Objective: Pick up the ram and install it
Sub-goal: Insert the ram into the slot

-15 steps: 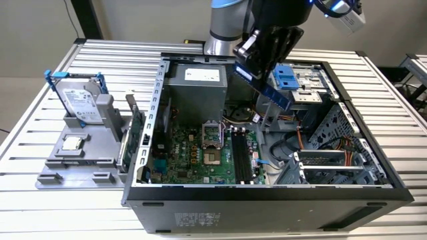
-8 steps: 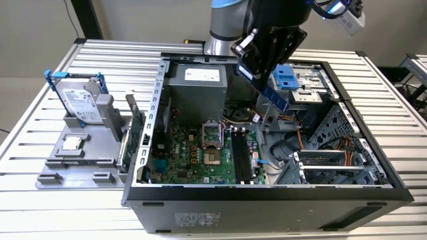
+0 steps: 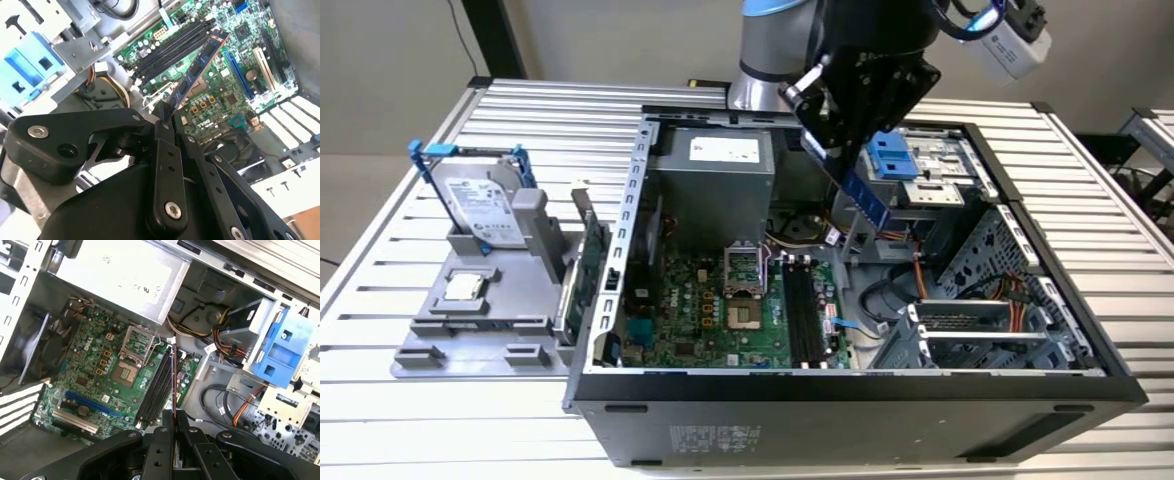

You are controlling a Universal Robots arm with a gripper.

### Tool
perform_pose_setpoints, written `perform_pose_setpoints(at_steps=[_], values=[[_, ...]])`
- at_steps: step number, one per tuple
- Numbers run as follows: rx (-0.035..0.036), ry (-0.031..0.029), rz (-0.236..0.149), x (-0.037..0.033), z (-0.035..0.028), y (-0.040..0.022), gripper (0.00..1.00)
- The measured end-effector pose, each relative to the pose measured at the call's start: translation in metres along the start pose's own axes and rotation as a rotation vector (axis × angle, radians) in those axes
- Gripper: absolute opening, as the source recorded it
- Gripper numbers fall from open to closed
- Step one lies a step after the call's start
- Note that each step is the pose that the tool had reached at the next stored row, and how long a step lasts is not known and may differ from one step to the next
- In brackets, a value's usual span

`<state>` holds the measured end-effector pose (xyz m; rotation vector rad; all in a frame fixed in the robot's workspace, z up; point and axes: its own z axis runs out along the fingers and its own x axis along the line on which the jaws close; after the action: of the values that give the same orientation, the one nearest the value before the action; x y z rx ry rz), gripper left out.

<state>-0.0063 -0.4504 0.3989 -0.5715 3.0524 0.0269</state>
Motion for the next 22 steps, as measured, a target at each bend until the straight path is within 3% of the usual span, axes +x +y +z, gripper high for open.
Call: perform_pose_setpoints(at_steps=[14,22], values=[[0.0086,-0.0015,0.21,0.0,0.0,0.0,0.0],[0.0129,-0.002,0.3,0.0,0.0,0.0,0.0]])
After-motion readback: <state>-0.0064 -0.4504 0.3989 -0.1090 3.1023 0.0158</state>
